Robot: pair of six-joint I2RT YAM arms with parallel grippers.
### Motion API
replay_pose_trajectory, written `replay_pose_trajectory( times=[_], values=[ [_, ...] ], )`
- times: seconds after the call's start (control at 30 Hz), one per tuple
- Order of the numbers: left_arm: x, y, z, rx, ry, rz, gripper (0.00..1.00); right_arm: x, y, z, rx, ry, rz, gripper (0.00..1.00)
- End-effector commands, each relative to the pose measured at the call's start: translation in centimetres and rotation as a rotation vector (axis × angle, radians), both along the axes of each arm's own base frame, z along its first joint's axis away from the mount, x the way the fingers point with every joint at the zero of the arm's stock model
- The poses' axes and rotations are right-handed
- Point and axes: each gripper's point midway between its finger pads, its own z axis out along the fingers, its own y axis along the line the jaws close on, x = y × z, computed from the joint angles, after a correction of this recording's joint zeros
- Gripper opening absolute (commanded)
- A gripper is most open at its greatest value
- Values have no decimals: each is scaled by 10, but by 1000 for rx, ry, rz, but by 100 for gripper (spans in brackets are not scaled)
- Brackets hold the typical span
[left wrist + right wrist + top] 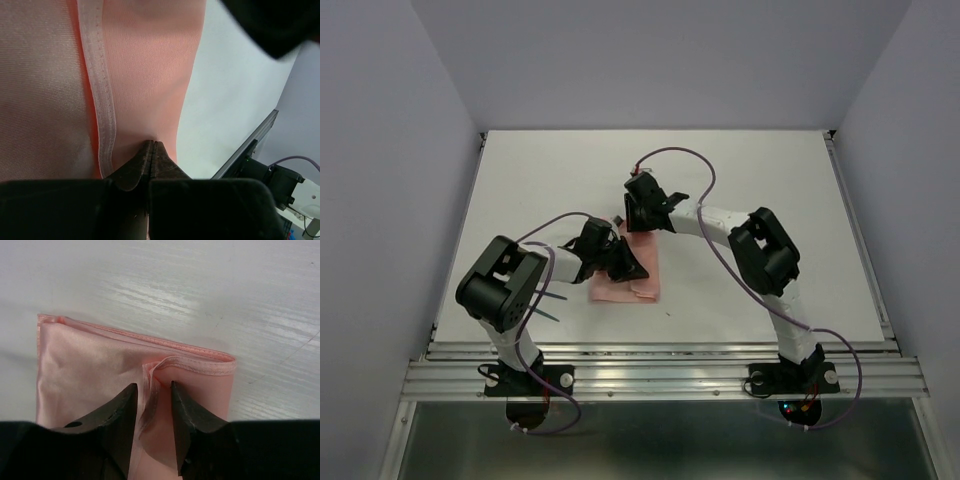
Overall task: Fold the napkin into a case and place the utensils inside
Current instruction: Fold the lower triangle-folded napkin at the center of the board.
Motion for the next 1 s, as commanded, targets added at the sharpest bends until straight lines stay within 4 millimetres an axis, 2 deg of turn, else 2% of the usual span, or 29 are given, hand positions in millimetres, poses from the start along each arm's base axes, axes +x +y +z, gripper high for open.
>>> replay_pose_trajectory(
  times=[0.0,0.03,0.1,0.17,0.23,0.27,0.3,0.33,0.37,0.4,0.47,0.7,0.87,0.97],
  values=[
    [-20,13,-30,69,73,3,1,8,-6,64,96,-59,1,45],
    [-19,13,-30,68,73,4,1,7,-5,70,105,-65,6,51],
    [-19,13,-29,63,73,4,1,8,-10,88,131,-85,10,55],
    [-20,12,-29,60,77,-2,1,8,-17,95,132,-97,3,60],
    [-19,11,-29,59,71,-5,1,5,-20,99,133,-103,2,60],
    [-19,11,-29,59,71,-5,1,6,-28,98,128,-101,-11,57],
    [-19,11,-30,59,73,-6,1,10,-33,97,123,-104,-29,50],
    [-20,11,-30,58,73,-7,1,9,-34,94,122,-99,-29,40],
    [-19,11,-29,57,72,-9,1,12,-39,86,118,-84,-44,18],
    [-19,10,-30,57,72,-9,0,13,-42,81,121,-68,-46,10],
    [-20,11,-30,57,73,-10,0,13,-39,70,122,-48,-36,1],
    [-20,11,-29,56,71,-8,0,14,-24,48,132,0,19,1],
    [-19,11,-27,57,61,-8,0,7,-16,12,131,78,55,1],
    [-14,10,-20,57,37,-15,0,3,-19,-6,117,111,44,1]
  ],
)
